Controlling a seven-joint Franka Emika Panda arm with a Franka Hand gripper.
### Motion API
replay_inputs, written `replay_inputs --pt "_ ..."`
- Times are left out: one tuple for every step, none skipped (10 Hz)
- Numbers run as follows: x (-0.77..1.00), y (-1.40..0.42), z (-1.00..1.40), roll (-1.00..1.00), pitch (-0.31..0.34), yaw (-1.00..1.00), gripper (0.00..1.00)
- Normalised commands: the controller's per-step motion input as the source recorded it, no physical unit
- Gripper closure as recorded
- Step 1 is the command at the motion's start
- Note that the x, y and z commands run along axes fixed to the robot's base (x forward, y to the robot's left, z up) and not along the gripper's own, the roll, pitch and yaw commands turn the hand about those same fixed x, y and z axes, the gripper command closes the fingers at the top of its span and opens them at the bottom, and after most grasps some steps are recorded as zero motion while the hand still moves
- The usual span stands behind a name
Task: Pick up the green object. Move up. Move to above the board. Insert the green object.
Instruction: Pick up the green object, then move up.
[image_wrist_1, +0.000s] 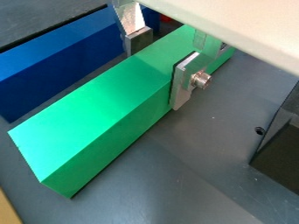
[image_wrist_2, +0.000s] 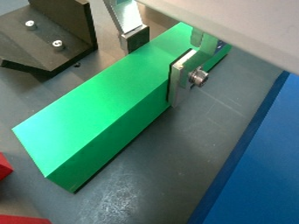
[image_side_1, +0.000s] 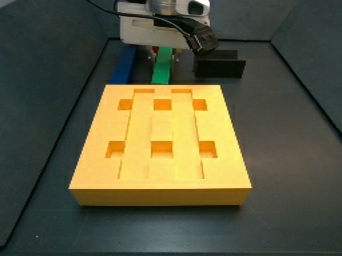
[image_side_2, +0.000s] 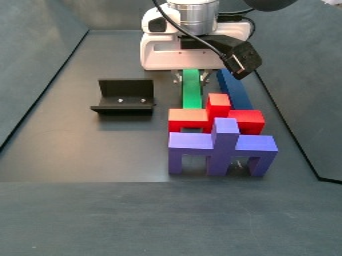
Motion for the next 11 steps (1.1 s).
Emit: replay_inputs --pt "0.00 0.00 0.00 0.00 0.000 0.00 1.00" --pt "0.00 0.00 0.00 0.00 0.000 0.00 1.00" --pt "0.00 0.00 0.00 0.00 0.000 0.00 1.00" --pt "0.00 0.00 0.00 0.00 0.000 0.00 1.00" --pt "0.00 0.00 0.00 0.00 0.000 0.00 1.00" --pt "0.00 0.00 0.00 0.00 0.000 0.00 1.00" --pt "0.00 0.00 0.00 0.00 0.000 0.00 1.00" --pt "0.00 0.00 0.00 0.00 0.000 0.00 1.00" --pt "0.00 0.00 0.83 0.00 0.000 0.00 1.00" --pt "-0.05 0.09 0.84 0.01 0.010 0.02 1.00" --pt "-0.09 0.06 0.67 0.01 0.034 0.01 1.00"
